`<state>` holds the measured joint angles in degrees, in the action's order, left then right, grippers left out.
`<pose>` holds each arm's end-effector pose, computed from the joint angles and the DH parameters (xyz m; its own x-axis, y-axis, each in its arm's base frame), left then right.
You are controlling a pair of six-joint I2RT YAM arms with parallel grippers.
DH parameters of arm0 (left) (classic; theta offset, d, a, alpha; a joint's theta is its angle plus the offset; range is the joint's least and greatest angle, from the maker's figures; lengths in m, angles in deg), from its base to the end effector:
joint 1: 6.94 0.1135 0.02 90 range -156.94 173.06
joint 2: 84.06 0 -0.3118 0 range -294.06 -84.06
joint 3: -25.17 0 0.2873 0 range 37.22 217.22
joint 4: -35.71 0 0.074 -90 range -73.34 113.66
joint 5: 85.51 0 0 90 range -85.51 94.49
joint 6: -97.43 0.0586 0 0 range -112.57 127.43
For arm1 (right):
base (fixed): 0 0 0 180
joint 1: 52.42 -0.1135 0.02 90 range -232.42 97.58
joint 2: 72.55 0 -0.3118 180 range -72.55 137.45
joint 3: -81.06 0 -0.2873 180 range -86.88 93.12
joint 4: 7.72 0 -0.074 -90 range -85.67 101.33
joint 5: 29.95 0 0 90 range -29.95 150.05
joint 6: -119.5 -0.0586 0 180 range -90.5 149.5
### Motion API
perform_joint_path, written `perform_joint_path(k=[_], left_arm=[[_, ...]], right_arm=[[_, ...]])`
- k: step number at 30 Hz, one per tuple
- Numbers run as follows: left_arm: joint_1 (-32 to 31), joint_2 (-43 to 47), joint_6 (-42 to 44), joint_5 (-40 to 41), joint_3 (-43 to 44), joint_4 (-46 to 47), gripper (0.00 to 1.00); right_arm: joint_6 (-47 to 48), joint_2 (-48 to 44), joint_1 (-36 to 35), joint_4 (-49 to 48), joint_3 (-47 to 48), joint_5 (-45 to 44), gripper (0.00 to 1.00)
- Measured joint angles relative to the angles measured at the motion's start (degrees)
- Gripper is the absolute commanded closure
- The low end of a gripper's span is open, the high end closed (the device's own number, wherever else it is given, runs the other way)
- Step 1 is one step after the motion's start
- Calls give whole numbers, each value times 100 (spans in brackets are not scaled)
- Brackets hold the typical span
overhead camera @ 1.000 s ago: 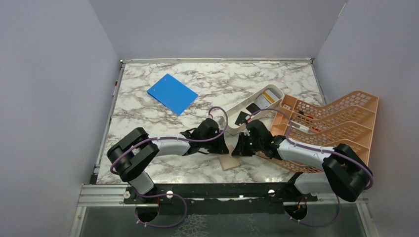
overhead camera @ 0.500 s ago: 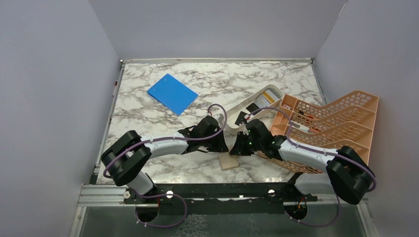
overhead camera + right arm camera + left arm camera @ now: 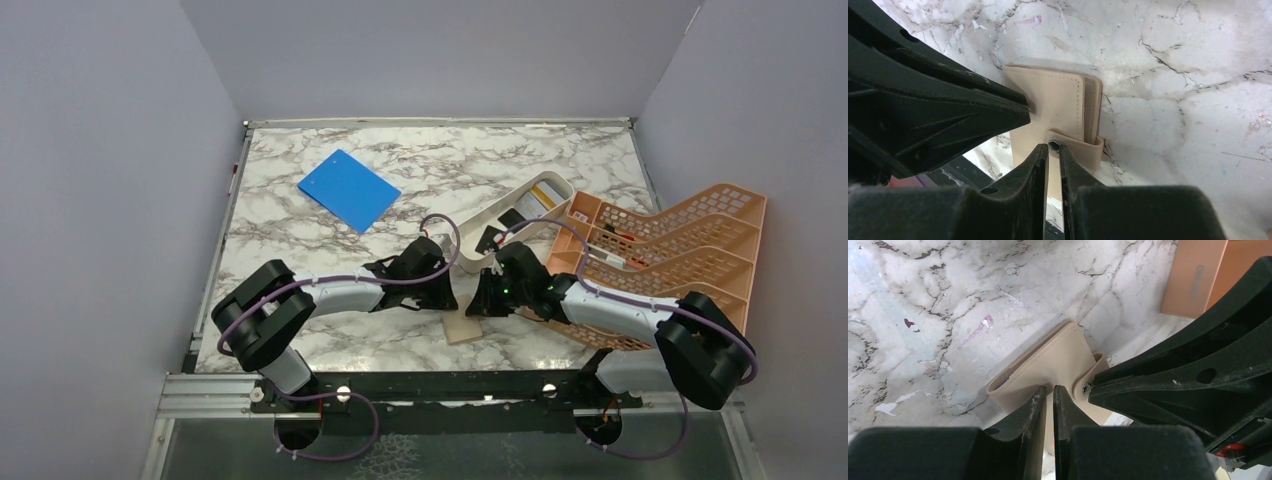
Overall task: Put the credit cards into the card holder
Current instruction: Close the card holder at the center of the board.
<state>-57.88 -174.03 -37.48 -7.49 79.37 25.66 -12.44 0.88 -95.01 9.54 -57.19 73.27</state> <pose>0.2076 -0.2751 0.1632 -0.9207 0.0385 -0.3885 0.2835 0.7501 -0.5974 0.1836 0.1869 0.1627 -0.9272 0.0315 -0.3733 -0.2013 0.7985 0.5673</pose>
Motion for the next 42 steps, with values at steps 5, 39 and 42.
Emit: perform_joint_path(k=[5, 39, 42], left_arm=[[24, -107, -4, -17, -44, 151, 86], [26, -177, -13, -68, -59, 317, 86], [26, -179, -17, -68, -61, 321, 86]], right_arm=[[-2, 125, 0, -26, 11, 4, 82], [260, 459, -125, 251, 378, 31, 88], [297, 470, -188, 337, 431, -59, 88]])
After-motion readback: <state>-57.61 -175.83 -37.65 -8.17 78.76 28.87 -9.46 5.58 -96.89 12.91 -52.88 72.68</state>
